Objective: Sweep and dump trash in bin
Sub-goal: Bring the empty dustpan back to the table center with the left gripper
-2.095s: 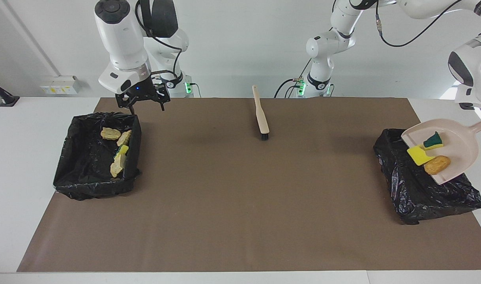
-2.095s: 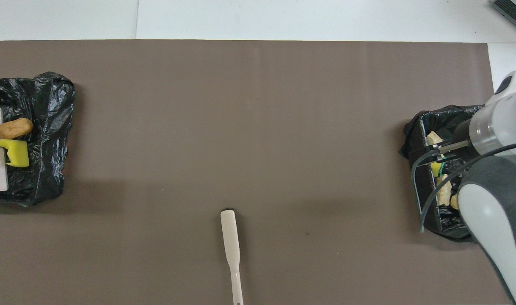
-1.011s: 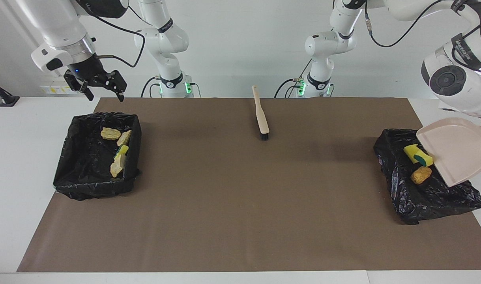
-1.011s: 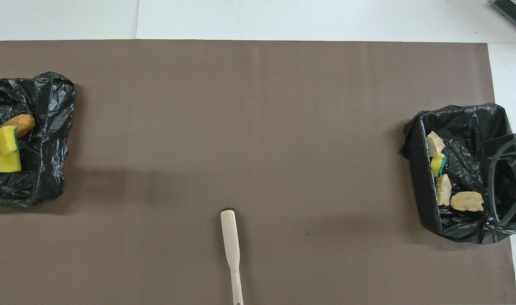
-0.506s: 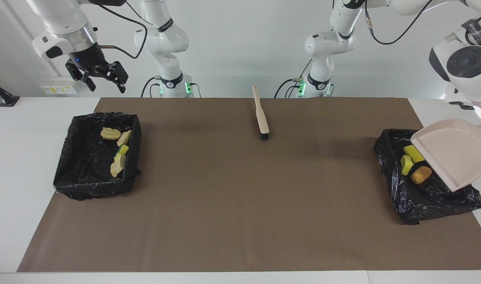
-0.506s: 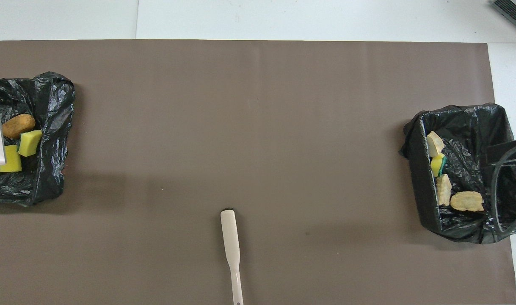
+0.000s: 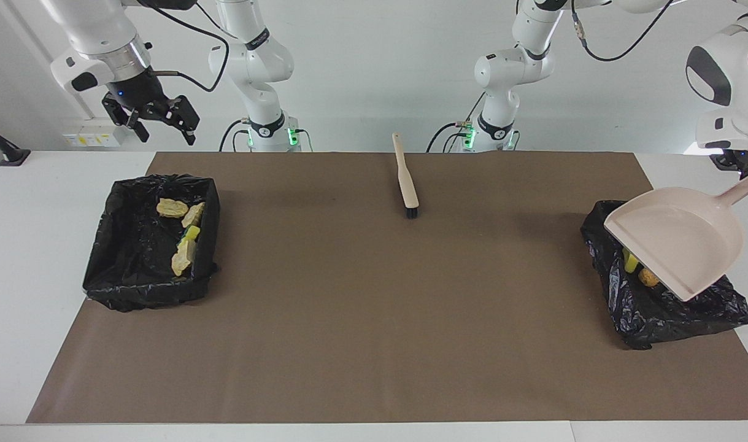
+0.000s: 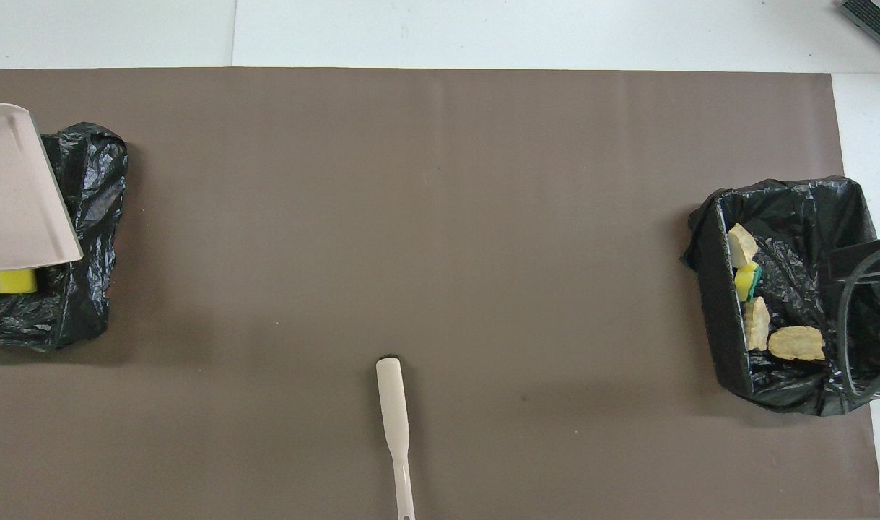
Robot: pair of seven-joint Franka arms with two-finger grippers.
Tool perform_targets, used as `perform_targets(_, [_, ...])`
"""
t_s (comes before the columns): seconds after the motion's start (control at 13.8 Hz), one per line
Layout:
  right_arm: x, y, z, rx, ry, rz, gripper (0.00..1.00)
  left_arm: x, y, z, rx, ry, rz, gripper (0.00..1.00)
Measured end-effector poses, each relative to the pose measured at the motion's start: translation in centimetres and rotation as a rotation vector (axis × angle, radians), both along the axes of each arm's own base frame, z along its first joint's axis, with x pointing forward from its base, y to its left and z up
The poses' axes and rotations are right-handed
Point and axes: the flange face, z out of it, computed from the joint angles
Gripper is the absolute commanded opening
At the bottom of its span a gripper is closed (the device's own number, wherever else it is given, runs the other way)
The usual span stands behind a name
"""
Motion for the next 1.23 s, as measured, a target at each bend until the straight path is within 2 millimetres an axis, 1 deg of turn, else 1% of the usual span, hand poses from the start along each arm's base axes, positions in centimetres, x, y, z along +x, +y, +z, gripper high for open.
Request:
perform_targets(0.14, [0.0, 0.0, 0.0, 0.0, 0.0, 0.0, 1.0, -1.2, 0.1, 0.5, -0.106, -0.033, 0.106, 0.0])
perform_targets(0.29, [0.0, 0.0, 0.0, 0.0, 0.0, 0.0, 1.0, -2.2, -0.8, 0.5, -0.2, -0.051, 0.249, 0.0])
perform_targets(0.43, [0.0, 0.0, 0.0, 0.0, 0.0, 0.0, 1.0, -2.8, -2.7, 0.2, -0.28, -0.069, 0.394, 0.0])
perform_targets(0.51, [0.0, 0.0, 0.0, 0.0, 0.0, 0.0, 1.0, -2.9, -3.8, -0.1, -0.308, -0.077, 0.455, 0.0])
perform_targets(0.58, [0.0, 0.0, 0.0, 0.0, 0.0, 0.0, 1.0, -2.9, -5.5, -0.4, -0.329, -0.088, 0.511, 0.0])
perform_targets(0.72, [0.0, 0.0, 0.0, 0.0, 0.0, 0.0, 1.0, -3.1, -10.1, -1.5, -0.353, -0.105, 0.613, 0.0])
perform_targets(1.01, [0.0, 0.0, 0.0, 0.0, 0.0, 0.0, 1.0, -3.7, -21.3, -4.2, -0.385, -0.145, 0.777, 0.0])
perform_targets(1.23, [0.0, 0.0, 0.0, 0.0, 0.0, 0.0, 1.0, -4.1, -29.3, -7.0, -0.436, -0.215, 0.838, 0.0])
